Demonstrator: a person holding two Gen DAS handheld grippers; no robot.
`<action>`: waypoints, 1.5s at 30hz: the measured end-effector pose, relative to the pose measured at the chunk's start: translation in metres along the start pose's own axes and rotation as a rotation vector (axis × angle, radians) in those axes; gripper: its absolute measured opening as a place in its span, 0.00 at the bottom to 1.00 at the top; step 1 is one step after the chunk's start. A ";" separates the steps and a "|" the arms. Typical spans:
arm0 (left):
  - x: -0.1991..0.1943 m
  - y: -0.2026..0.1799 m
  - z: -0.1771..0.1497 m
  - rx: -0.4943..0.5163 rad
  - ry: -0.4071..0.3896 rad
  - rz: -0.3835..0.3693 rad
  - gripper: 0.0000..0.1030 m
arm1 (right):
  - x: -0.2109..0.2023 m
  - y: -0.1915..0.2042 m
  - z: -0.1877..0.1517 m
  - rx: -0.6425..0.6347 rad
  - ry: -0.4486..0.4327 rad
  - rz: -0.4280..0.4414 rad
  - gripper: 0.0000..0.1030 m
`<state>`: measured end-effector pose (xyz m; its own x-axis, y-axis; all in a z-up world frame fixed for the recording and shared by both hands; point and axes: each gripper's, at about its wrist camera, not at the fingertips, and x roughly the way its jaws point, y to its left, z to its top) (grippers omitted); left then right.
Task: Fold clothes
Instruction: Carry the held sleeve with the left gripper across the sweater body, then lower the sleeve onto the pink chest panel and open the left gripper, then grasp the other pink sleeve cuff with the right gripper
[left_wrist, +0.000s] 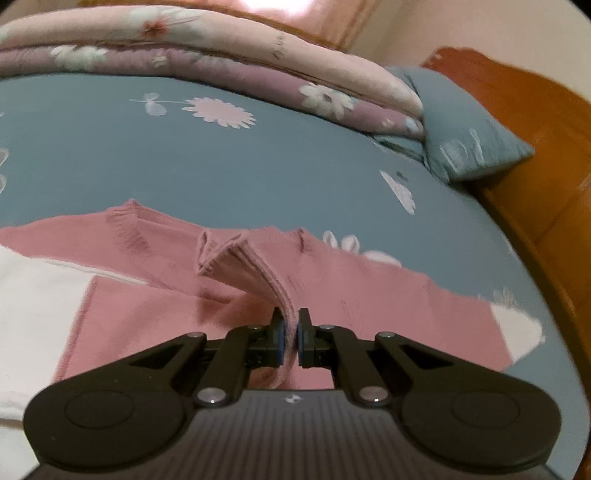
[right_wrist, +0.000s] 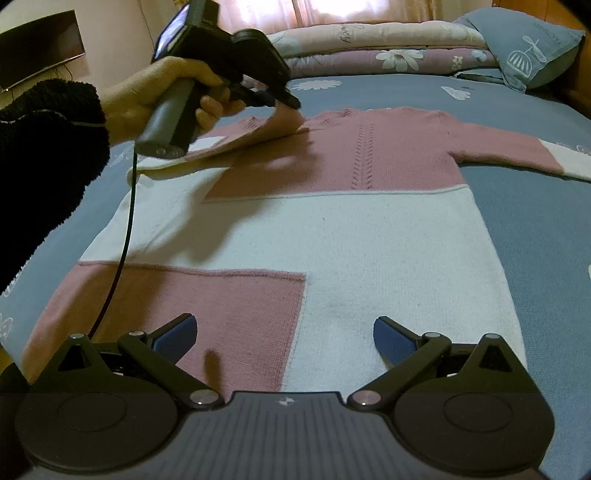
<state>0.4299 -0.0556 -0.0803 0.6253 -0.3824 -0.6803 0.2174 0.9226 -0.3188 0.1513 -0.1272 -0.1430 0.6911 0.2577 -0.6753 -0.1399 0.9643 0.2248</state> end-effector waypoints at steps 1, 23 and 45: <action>0.001 -0.003 -0.003 0.020 0.003 0.007 0.04 | 0.000 0.000 0.000 -0.001 0.000 -0.001 1.00; 0.014 -0.023 -0.027 0.107 0.091 -0.027 0.19 | 0.001 0.003 0.000 -0.008 0.001 -0.009 1.00; -0.104 0.036 -0.081 0.240 0.083 0.215 0.61 | -0.023 -0.011 0.093 0.070 -0.069 -0.007 1.00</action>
<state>0.3119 0.0133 -0.0745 0.6152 -0.1711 -0.7695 0.2634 0.9647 -0.0038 0.2027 -0.1497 -0.0643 0.7396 0.2437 -0.6274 -0.0863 0.9588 0.2706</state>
